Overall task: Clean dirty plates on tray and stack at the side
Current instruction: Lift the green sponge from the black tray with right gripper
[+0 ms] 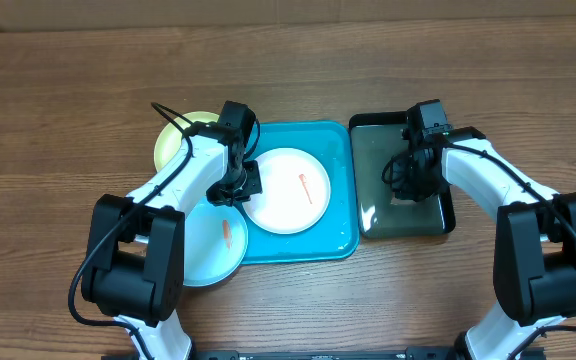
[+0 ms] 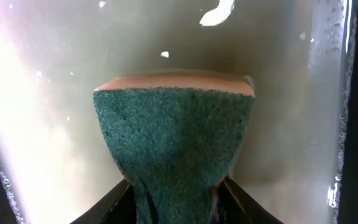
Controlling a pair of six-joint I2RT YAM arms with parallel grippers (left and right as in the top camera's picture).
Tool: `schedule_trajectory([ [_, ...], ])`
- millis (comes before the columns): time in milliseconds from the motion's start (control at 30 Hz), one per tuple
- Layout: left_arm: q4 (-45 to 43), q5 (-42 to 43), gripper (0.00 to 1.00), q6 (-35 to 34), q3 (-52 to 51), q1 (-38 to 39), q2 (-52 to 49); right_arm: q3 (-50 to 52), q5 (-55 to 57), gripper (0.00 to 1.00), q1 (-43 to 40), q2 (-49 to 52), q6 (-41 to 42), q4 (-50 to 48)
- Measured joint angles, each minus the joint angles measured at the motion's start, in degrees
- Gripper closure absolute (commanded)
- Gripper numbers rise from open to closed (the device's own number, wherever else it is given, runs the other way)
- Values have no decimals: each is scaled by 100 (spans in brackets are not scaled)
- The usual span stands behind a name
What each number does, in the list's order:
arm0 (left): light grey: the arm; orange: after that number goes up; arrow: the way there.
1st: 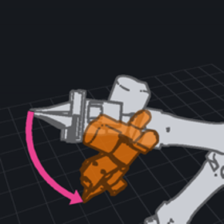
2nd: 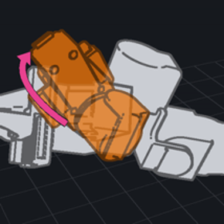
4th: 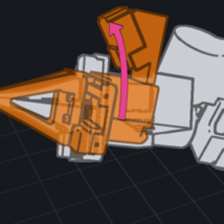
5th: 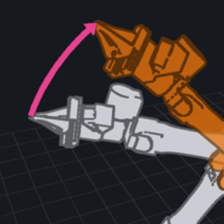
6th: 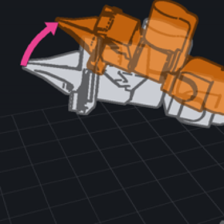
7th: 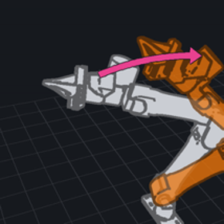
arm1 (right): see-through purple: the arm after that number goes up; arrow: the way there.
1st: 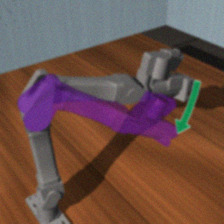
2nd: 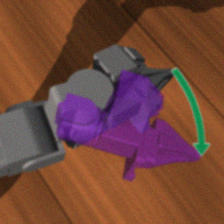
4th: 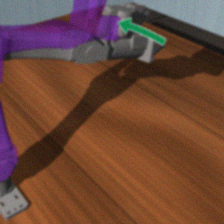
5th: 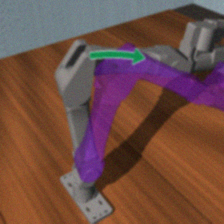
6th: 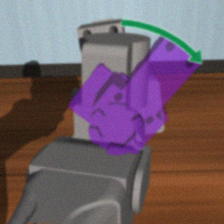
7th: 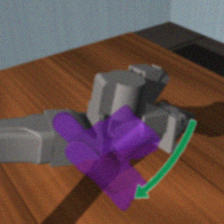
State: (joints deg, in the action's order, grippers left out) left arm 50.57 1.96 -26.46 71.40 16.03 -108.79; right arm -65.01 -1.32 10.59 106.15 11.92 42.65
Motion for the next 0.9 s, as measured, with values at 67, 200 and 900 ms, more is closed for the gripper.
schedule_trajectory([
  [67,0,20,96,0,0,0,0,-37,2,53,2,-2,0,87],
  [200,0,39,96,0,0,0,0,-76,0,53,0,-2,2,168],
  [900,-15,61,96,0,0,0,0,-715,2,96,2,0,-13,975],
])
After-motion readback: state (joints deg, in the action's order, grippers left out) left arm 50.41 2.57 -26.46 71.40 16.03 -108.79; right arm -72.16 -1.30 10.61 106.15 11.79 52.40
